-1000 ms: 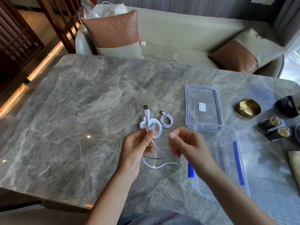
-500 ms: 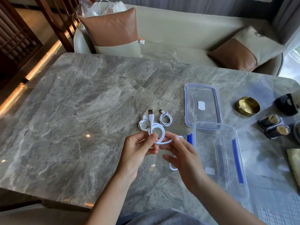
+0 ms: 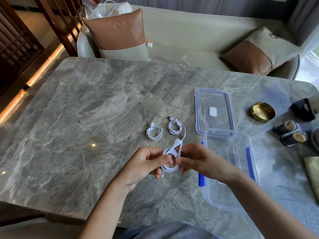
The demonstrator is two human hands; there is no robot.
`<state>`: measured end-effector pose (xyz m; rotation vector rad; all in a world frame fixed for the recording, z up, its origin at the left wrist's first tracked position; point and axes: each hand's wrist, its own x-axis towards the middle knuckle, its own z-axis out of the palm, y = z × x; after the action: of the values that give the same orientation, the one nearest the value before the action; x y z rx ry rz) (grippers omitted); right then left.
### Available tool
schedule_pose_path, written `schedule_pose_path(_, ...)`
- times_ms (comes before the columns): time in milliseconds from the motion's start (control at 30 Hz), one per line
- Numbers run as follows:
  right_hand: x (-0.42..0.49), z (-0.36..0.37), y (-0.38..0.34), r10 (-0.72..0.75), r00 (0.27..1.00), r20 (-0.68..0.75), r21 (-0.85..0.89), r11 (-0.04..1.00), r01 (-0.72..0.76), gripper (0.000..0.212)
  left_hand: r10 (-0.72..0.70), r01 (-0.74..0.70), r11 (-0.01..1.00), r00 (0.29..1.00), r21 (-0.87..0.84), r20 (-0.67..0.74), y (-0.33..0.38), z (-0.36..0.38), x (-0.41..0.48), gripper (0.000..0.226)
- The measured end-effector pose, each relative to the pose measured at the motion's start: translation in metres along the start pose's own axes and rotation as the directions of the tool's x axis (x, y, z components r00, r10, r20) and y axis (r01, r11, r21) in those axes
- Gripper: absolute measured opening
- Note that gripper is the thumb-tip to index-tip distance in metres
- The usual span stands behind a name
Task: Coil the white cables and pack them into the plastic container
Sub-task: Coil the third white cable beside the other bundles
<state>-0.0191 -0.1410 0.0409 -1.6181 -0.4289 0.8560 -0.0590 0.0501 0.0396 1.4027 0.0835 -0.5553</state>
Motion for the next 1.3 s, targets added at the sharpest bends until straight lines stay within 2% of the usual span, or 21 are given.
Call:
schedule_pose_path(133, 0.000, -0.007, -0.003, 0.040, 0.998, 0.049, 0.015, 0.999, -0.041, 0.039, -0.042, 0.043, 0.999, 0.997, -0.010, 0.057, -0.002, 0.000, -0.002, 0.019)
schedule_pose_path(200, -0.001, -0.010, -0.004, 0.054, 0.997, 0.062, 0.014, 0.998, -0.055, 0.043, -0.025, 0.024, 1.000, 0.999, 0.015, 0.045, -0.002, -0.001, -0.002, 0.021)
schedule_pose_path(300, -0.004, -0.014, -0.009, 0.073, 0.993, 0.096, 0.054, 0.996, -0.078, 0.039, 0.029, -0.028, 0.995, 0.999, 0.099, -0.014, 0.002, -0.004, -0.002, 0.023)
schedule_pose_path(400, -0.008, -0.016, -0.018, 0.078, 0.981, 0.178, 0.092, 0.991, -0.096, 0.021, 0.199, -0.188, 0.970, 0.978, 0.154, -0.060, 0.011, -0.005, 0.001, 0.024)
schedule_pose_path(467, -0.011, -0.014, -0.024, 0.074, 0.962, 0.263, 0.105, 0.989, -0.104, 0.007, 0.323, -0.322, 0.888, 0.945, 0.328, 0.051, 0.021, -0.001, 0.007, 0.029)
schedule_pose_path(533, -0.012, -0.012, -0.028, 0.078, 0.946, 0.316, 0.098, 0.989, -0.114, 0.009, 0.322, -0.376, 0.787, 0.927, 0.490, 0.195, 0.028, 0.008, 0.013, 0.034)
schedule_pose_path(633, -0.014, -0.013, -0.031, 0.114, 0.940, 0.320, 0.052, 0.989, -0.137, 0.022, 0.248, -0.329, 0.775, 0.944, 0.539, 0.219, 0.035, 0.013, 0.018, 0.024)
schedule_pose_path(800, -0.020, -0.024, -0.028, 0.151, 0.959, 0.239, 0.007, 0.988, -0.157, 0.021, 0.219, -0.243, 0.722, 0.968, 0.648, 0.119, 0.034, -0.007, 0.016, 0.007)
schedule_pose_path(900, -0.017, -0.028, -0.023, 0.161, 0.978, 0.130, -0.025, 0.987, -0.159, 0.013, 0.181, -0.195, 0.771, 0.980, 0.606, 0.085, 0.028, -0.014, 0.010, 0.006)
schedule_pose_path(1000, -0.012, -0.025, -0.019, 0.144, 0.988, 0.060, -0.038, 0.989, -0.142, 0.013, 0.084, -0.098, 0.900, 0.995, 0.425, 0.053, 0.021, -0.014, 0.007, 0.006)
schedule_pose_path(1067, -0.010, -0.022, -0.019, 0.126, 0.992, 0.017, -0.018, 0.992, -0.126, 0.014, 0.037, -0.047, 0.953, 0.999, 0.300, 0.039, 0.017, -0.013, 0.004, 0.016)
schedule_pose_path(1167, -0.006, -0.016, -0.017, 0.071, 0.996, -0.058, 0.026, 0.997, -0.070, 0.011, -0.009, 0.004, 0.985, 0.999, 0.170, 0.031, 0.013, -0.011, 0.002, 0.034)
schedule_pose_path(1300, -0.001, -0.011, -0.016, 0.030, 0.986, -0.162, 0.151, 0.989, -0.005, 0.014, -0.024, 0.024, 0.998, 1.000, 0.055, 0.008, 0.007, -0.006, 0.000, 0.029)
